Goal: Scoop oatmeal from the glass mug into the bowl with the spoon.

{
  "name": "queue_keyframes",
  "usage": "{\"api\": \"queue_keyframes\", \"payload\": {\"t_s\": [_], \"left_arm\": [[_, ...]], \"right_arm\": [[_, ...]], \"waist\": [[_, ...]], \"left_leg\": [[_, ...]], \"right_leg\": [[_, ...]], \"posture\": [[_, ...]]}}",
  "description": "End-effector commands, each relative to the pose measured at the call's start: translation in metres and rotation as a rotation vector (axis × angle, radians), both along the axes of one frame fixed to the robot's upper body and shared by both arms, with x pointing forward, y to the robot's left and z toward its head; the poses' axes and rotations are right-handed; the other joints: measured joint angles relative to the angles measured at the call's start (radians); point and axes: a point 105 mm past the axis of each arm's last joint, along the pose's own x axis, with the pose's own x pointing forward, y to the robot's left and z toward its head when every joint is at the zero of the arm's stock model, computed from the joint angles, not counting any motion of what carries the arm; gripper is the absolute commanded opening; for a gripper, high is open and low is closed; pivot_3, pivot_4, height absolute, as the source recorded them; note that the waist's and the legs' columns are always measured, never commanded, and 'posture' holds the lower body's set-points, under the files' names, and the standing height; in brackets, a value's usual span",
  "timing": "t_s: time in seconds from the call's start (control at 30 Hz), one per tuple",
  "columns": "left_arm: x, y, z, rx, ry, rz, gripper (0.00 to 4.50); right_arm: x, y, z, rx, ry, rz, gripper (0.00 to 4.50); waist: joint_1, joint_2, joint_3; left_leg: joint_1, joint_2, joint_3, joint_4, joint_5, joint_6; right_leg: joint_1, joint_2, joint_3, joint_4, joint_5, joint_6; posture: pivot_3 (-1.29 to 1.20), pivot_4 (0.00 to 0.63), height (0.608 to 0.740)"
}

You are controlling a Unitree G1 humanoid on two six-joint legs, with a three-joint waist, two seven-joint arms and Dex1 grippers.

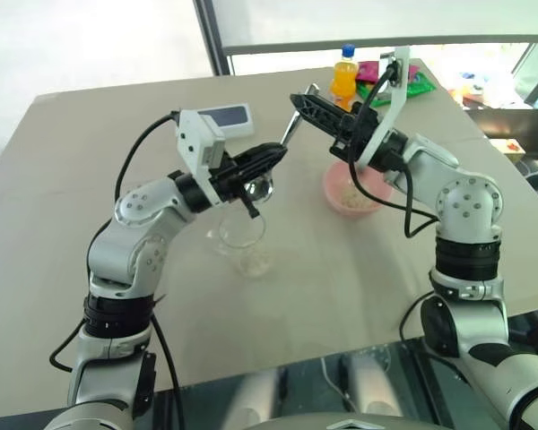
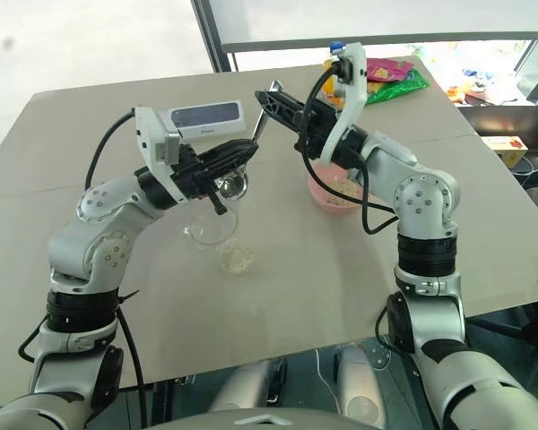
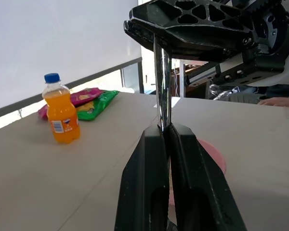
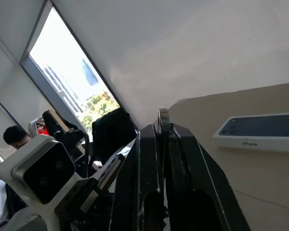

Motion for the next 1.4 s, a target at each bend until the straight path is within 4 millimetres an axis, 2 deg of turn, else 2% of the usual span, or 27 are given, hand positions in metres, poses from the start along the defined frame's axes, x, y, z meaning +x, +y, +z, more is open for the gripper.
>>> {"api": "queue_keyframes", "payload": {"t_s": [0.03, 0.17, 0.2, 0.27, 0.33, 0.7, 0.87, 0.97, 1.07, 1.23, 1.4], "left_arm": [[0.005, 0.030, 0.031, -0.044, -0.111, 0.127, 0.00], [0.006, 0.031, 0.032, -0.050, -0.114, 0.131, 0.00], [0.006, 0.030, 0.032, -0.050, -0.115, 0.132, 0.54], [0.006, 0.030, 0.033, -0.051, -0.117, 0.131, 1.03], [0.005, 0.028, 0.033, -0.052, -0.116, 0.125, 1.94], [0.004, 0.032, 0.032, -0.040, -0.124, 0.147, 1.94], [0.004, 0.041, 0.030, -0.041, -0.130, 0.201, 1.94], [0.001, 0.060, 0.027, -0.052, -0.140, 0.289, 1.94], [-0.009, 0.089, 0.014, -0.057, -0.114, 0.395, 1.94], [-0.041, 0.118, -0.017, -0.049, -0.019, 0.430, 1.94], [-0.069, 0.138, -0.046, -0.063, 0.090, 0.450, 1.94]], "right_arm": [[0.002, -0.023, 0.005, 0.009, -0.025, -0.078, 0.02], [0.002, -0.024, 0.005, 0.011, -0.024, -0.083, 0.02], [0.003, -0.024, 0.006, 0.012, -0.024, -0.084, 0.00], [0.003, -0.024, 0.007, 0.016, -0.025, -0.084, 0.00], [0.003, -0.023, 0.007, 0.019, -0.027, -0.085, 0.00], [0.008, -0.028, 0.013, 0.044, -0.027, -0.109, 0.00], [0.013, -0.035, 0.010, 0.036, -0.012, -0.141, 0.00], [0.017, -0.046, 0.009, 0.040, 0.000, -0.175, 0.00], [0.024, -0.063, 0.006, 0.030, 0.015, -0.235, 0.00], [0.031, -0.081, -0.001, 0.015, 0.043, -0.301, 0.00], [0.036, -0.086, -0.004, 0.013, 0.060, -0.320, 0.00]], "waist": [[0.000, 0.000, 0.000], [0.000, 0.000, 0.000], [0.000, 0.000, 0.000], [0.001, 0.000, 0.000], [0.001, 0.000, 0.000], [0.001, 0.000, 0.000], [0.000, 0.000, 0.000], [0.000, 0.000, 0.000], [-0.001, 0.001, 0.000], [0.000, 0.001, 0.000], [0.003, 0.001, 0.001]], "left_leg": [[0.000, 0.000, 0.000, 0.000, 0.000, 0.000], [0.000, 0.000, 0.000, 0.000, 0.000, 0.000], [0.000, 0.000, 0.000, 0.000, 0.000, 0.000], [0.000, 0.000, 0.000, 0.000, 0.000, 0.000], [0.000, 0.000, 0.000, 0.000, 0.000, 0.000], [0.000, 0.000, 0.001, 0.000, 0.000, 0.000], [0.000, 0.000, 0.001, 0.000, 0.000, 0.000], [0.000, 0.000, 0.001, 0.000, 0.000, 0.000], [0.000, 0.000, 0.002, -0.001, 0.000, 0.000], [0.000, 0.001, 0.004, -0.002, 0.000, 0.000], [0.000, 0.001, 0.005, -0.002, 0.000, 0.001]], "right_leg": [[0.000, 0.000, 0.000, 0.000, 0.000, 0.000], [0.000, 0.000, 0.000, 0.000, 0.000, 0.000], [0.000, 0.000, 0.000, 0.000, 0.000, 0.000], [0.000, 0.000, 0.000, 0.000, 0.000, 0.000], [0.000, 0.000, 0.000, 0.000, 0.000, 0.000], [0.000, 0.000, 0.001, 0.000, 0.000, 0.000], [0.000, 0.000, 0.001, 0.000, 0.000, 0.000], [-0.001, 0.000, 0.001, 0.000, 0.000, 0.000], [-0.001, 0.000, 0.002, 0.000, 0.000, 0.000], [-0.002, 0.000, 0.004, -0.001, 0.000, 0.000], [-0.002, 0.000, 0.005, -0.001, 0.000, 0.000]], "posture": [[0.00, 0.150, 0.740], [0.00, 0.150, 0.740], [0.00, 0.150, 0.740], [0.00, 0.150, 0.740], [0.00, 0.150, 0.740], [0.00, 0.150, 0.740], [0.00, 0.150, 0.740], [0.00, 0.150, 0.740], [0.00, 0.150, 0.740], [0.00, 0.150, 0.740], [0.00, 0.150, 0.740]]}}
